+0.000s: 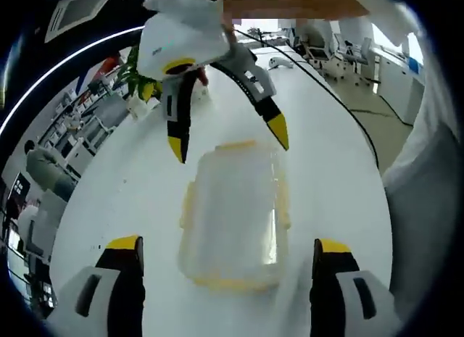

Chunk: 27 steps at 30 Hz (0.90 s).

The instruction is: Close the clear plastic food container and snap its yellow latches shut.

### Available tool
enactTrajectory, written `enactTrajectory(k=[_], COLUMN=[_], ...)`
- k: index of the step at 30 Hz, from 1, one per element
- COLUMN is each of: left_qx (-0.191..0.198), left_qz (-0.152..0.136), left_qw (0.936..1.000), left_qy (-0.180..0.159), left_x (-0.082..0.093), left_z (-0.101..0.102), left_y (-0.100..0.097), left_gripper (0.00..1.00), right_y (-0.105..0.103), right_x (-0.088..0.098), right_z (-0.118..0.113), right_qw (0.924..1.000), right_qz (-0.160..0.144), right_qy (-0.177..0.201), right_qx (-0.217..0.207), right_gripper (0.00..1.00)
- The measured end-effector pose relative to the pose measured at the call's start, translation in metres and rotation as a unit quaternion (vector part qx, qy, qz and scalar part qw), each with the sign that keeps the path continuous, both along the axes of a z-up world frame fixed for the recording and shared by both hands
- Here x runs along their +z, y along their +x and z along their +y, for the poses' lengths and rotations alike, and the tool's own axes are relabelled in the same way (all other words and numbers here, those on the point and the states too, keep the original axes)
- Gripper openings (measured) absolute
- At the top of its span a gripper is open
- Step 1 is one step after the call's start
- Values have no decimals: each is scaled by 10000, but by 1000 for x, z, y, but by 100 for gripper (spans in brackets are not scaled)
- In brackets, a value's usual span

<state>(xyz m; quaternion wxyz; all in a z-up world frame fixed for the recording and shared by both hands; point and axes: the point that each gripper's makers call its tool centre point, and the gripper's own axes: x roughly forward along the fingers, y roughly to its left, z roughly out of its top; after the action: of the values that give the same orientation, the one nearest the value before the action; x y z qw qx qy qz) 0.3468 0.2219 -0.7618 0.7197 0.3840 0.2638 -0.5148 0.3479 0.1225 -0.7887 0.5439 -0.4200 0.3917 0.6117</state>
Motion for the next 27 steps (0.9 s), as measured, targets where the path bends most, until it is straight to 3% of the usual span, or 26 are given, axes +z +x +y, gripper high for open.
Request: enactTrajectory(k=[2, 4, 9, 11, 12, 14, 15, 17, 27], left_qx=[-154, -255, -356, -390, -590, -628, -679, -669, -552], left_qz=[168, 154, 221, 248, 350, 460, 275, 255, 283], left_qw=[9995, 9987, 9983, 9980, 9961, 9951, 9953, 9952, 9948], left_qy=[202, 411, 416, 438, 558, 613, 635, 673, 811], left_x=[-7, -11, -12, -13, -14, -17, -15, -14, -15], left_z=[1, 0, -10, -12, -11, -11, -9, -7, 15], left_y=[-2, 1, 4, 2, -5, -12, -8, -9, -8], left_gripper=[95, 93, 86, 75, 68, 55, 52, 48, 46], right_y=[-3, -5, -5, -2, 5, 1, 1, 1, 3], right_x=[-2, -4, -9, -8, -7, -7, -7, -8, -7], right_z=[-1, 0, 3, 3, 1, 0, 0, 1, 26], right_qw=[10000, 10000, 10000, 9996, 9985, 9992, 9992, 9993, 9987], right_qz=[-15, 2, -82, -232, -481, -373, -374, -353, -431], right_qy=[10, 9, 15, 1, -47, -28, -25, -23, 4], right_qx=[31, 18, 54, 166, 248, 166, 157, 94, 254], right_gripper=[86, 85, 82, 73, 72, 70, 70, 70, 69])
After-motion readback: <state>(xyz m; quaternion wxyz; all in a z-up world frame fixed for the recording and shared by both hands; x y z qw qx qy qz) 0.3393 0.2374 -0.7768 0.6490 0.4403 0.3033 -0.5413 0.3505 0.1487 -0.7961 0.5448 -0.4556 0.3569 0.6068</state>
